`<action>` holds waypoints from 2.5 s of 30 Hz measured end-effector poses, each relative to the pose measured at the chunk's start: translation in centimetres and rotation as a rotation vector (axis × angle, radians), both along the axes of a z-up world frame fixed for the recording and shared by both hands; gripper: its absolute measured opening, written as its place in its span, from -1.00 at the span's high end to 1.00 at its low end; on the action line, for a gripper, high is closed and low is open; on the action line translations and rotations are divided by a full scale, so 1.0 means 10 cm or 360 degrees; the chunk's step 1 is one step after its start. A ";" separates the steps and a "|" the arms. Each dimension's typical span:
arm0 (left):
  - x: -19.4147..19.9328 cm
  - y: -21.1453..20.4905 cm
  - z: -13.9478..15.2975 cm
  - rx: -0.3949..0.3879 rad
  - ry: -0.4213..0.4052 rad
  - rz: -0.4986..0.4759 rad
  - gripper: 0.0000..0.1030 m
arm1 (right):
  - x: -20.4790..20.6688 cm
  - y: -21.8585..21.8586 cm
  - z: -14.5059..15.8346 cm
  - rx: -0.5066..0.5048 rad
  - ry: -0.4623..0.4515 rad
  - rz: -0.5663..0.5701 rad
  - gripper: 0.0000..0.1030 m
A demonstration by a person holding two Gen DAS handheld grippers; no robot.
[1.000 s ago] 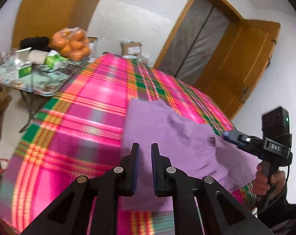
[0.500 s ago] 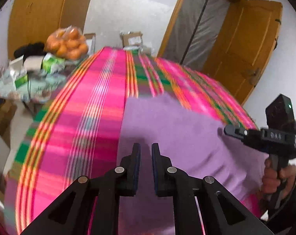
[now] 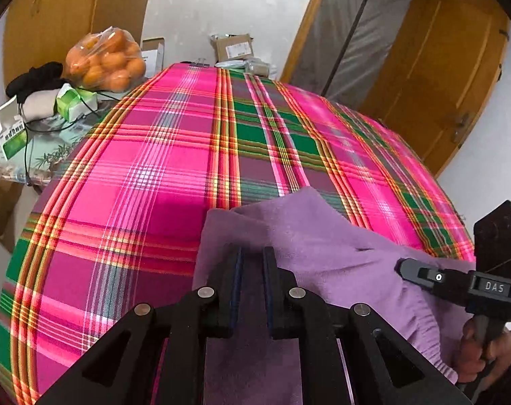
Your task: Fold clothes
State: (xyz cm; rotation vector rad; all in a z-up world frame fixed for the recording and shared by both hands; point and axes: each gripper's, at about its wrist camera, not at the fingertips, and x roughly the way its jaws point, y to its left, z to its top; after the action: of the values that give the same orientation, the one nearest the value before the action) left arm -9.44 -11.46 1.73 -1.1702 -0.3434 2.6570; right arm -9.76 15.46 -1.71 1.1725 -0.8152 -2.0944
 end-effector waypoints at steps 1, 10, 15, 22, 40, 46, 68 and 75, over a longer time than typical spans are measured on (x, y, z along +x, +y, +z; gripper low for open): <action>0.01 -0.01 0.00 0.0010 -0.0001 0.0001 0.77 | 0.00 0.00 -0.01 -0.0002 -0.0001 0.0002 1.00; 0.64 0.05 0.10 -0.0007 0.0114 -0.0068 0.76 | 0.41 -0.06 0.22 0.0034 0.0148 0.0242 0.63; 0.94 0.00 0.02 -0.0011 0.0146 -0.0034 0.76 | 0.76 -0.29 0.24 0.0136 0.0251 0.0499 0.63; 1.28 -0.08 -0.10 -0.0012 0.0182 0.0029 0.76 | 1.04 -0.41 0.23 0.0351 0.0414 0.0560 0.72; 1.44 -0.07 -0.11 -0.0104 0.0218 0.0016 0.76 | 1.23 -0.42 0.25 0.0484 0.0536 0.0567 0.72; 1.24 0.11 0.08 -0.0136 0.0235 -0.0048 0.74 | 1.14 -0.39 0.33 0.0501 0.0528 0.0524 0.81; 0.39 0.81 0.11 -0.0227 0.0078 -0.0230 0.70 | 0.31 0.02 0.22 0.0331 0.0345 0.0172 0.72; 0.55 0.45 0.04 -0.0164 0.0056 -0.0092 0.70 | 0.24 0.05 0.15 0.0273 0.0265 0.0180 0.63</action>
State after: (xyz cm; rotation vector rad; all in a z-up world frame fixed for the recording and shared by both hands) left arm -3.93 -7.01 2.15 -1.1430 -0.1660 2.6695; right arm -7.38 15.96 -0.19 1.0860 -0.4897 -2.1665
